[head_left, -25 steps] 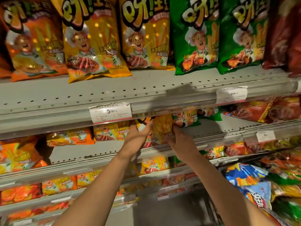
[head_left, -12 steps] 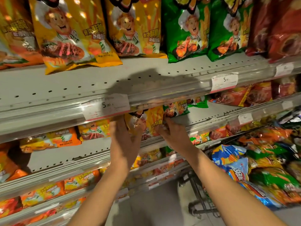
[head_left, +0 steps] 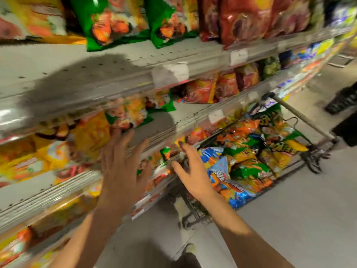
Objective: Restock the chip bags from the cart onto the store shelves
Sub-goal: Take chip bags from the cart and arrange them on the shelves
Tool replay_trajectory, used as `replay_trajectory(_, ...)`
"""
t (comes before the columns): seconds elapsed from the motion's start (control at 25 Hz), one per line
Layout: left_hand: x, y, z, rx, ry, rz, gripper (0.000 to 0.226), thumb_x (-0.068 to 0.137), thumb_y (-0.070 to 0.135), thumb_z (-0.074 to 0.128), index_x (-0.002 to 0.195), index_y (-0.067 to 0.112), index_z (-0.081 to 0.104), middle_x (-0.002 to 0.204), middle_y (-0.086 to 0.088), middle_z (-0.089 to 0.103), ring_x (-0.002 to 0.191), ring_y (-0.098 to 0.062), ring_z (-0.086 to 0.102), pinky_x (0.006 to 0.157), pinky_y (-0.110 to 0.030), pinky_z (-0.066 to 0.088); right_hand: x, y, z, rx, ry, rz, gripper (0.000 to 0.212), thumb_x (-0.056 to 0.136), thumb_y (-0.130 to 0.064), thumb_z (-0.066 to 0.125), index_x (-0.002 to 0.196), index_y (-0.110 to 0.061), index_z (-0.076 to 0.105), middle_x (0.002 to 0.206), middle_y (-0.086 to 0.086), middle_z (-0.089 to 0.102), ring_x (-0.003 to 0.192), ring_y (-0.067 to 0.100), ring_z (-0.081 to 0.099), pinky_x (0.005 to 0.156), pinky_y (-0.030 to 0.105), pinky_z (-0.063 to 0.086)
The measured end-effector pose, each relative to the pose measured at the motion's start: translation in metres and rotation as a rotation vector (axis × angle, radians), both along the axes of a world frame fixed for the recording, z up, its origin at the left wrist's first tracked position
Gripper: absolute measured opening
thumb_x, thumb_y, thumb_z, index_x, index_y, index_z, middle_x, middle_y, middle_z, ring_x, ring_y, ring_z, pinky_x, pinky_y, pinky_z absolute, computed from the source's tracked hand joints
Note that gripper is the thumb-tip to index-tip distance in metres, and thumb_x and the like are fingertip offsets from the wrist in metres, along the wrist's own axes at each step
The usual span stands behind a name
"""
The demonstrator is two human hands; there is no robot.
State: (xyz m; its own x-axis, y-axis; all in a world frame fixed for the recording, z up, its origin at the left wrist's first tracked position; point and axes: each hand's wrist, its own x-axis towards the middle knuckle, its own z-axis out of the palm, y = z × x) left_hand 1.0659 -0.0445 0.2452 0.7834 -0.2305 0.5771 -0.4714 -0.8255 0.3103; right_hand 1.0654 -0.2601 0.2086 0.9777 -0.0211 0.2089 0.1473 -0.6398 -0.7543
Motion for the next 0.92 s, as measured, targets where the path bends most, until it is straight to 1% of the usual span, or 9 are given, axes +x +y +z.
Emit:
replay_trajectory(0.08, 0.011, -0.057, 0.001, 0.002, 0.063, -0.125, 0.048, 0.094, 0.036, 0.056, 0.133, 0.01, 0.062, 0.145, -0.023, 0.047, 0.139, -0.047, 0.038, 0.11, -0.062, 0.034, -0.014, -0.054, -0.018, 0.022, 0.053, -0.093, 0.056, 0.097, -0.035, 0.063, 0.148, -0.026, 0.042, 0.143, -0.006, 0.049, 0.135, 0.003, 0.042, 0.112, 0.016, 0.032)
replay_trajectory(0.16, 0.027, -0.11, -0.004, -0.008, 0.11, -0.232, 0.048, 0.093, 0.034, 0.057, 0.135, 0.012, 0.061, 0.146, -0.019, 0.047, 0.142, -0.043, 0.037, 0.114, -0.058, 0.034, -0.023, -0.104, -0.033, 0.074, 0.098, -0.181, 0.056, 0.096, -0.026, 0.068, 0.147, -0.026, 0.043, 0.14, -0.011, 0.051, 0.13, -0.006, 0.044, 0.105, 0.01, 0.034)
replay_trajectory(0.2, 0.038, -0.14, -0.008, -0.03, 0.133, -0.28, 0.047, 0.093, 0.033, 0.058, 0.135, 0.012, 0.061, 0.147, -0.017, 0.047, 0.142, -0.042, 0.037, 0.114, -0.056, 0.034, -0.024, -0.132, -0.041, 0.097, 0.13, -0.235, 0.057, 0.096, -0.023, 0.069, 0.147, -0.026, 0.044, 0.139, -0.012, 0.05, 0.129, -0.005, 0.045, 0.103, 0.011, 0.036)
replay_trajectory(0.32, 0.078, -0.238, -0.034, -0.053, 0.245, -0.375, 0.047, 0.093, 0.037, 0.054, 0.132, 0.01, 0.061, 0.144, -0.015, 0.048, 0.14, -0.037, 0.039, 0.114, -0.051, 0.035, -0.017, -0.224, -0.068, 0.178, 0.2, -0.389, 0.058, 0.094, -0.02, 0.071, 0.147, -0.018, 0.047, 0.139, 0.004, 0.053, 0.131, 0.019, 0.051, 0.107, 0.031, 0.042)
replay_trajectory(0.4, 0.105, -0.303, -0.051, -0.026, 0.337, -0.398, 0.046, 0.093, 0.035, 0.059, 0.13, 0.008, 0.063, 0.14, -0.016, 0.05, 0.135, -0.036, 0.043, 0.112, -0.051, 0.036, -0.008, -0.287, -0.083, 0.188, 0.248, -0.434, 0.057, 0.093, -0.02, 0.072, 0.144, -0.022, 0.047, 0.134, 0.006, 0.055, 0.128, 0.025, 0.053, 0.104, 0.036, 0.044)
replay_trajectory(0.52, 0.138, -0.387, -0.075, 0.037, 0.424, -0.398, 0.047, 0.087, 0.023, 0.074, 0.131, 0.009, 0.062, 0.137, -0.015, 0.05, 0.133, -0.034, 0.043, 0.113, -0.045, 0.035, 0.003, -0.379, -0.085, 0.177, 0.365, -0.554, 0.064, 0.092, -0.018, 0.073, 0.148, -0.01, 0.044, 0.141, 0.012, 0.055, 0.132, 0.029, 0.052, 0.109, 0.046, 0.042)
replay_trajectory(0.68, 0.188, -0.457, -0.091, 0.162, 0.515, -0.327, 0.056, 0.087, 0.029, 0.075, 0.135, 0.006, 0.057, 0.138, -0.017, 0.049, 0.131, -0.035, 0.041, 0.112, -0.042, 0.03, 0.051, -0.489, -0.061, -0.071, 0.259, -0.597, 0.063, 0.093, -0.023, 0.072, 0.147, -0.008, 0.044, 0.137, 0.017, 0.056, 0.129, 0.033, 0.053, 0.106, 0.039, 0.04)
replay_trajectory(0.8, 0.225, -0.487, -0.1, 0.317, 0.617, -0.256, 0.074, 0.088, 0.039, 0.072, 0.146, 0.004, 0.044, 0.147, -0.023, 0.043, 0.136, -0.042, 0.038, 0.113, -0.044, 0.025, 0.103, -0.542, -0.039, -0.232, 0.167, -0.606, 0.069, 0.094, -0.025, 0.071, 0.151, -0.007, 0.037, 0.139, 0.022, 0.049, 0.131, 0.038, 0.047, 0.107, 0.045, 0.041)
replay_trajectory(0.92, 0.257, -0.517, -0.117, 0.44, 0.699, -0.176, 0.092, 0.087, 0.053, 0.066, 0.156, 0.008, 0.026, 0.159, -0.023, 0.027, 0.144, -0.039, 0.028, 0.116, -0.047, 0.027, 0.155, -0.574, -0.03, -0.411, 0.224, -0.542, 0.077, 0.093, -0.032, 0.07, 0.154, -0.006, 0.032, 0.145, 0.025, 0.046, 0.13, 0.042, 0.047, 0.104, 0.048, 0.043)
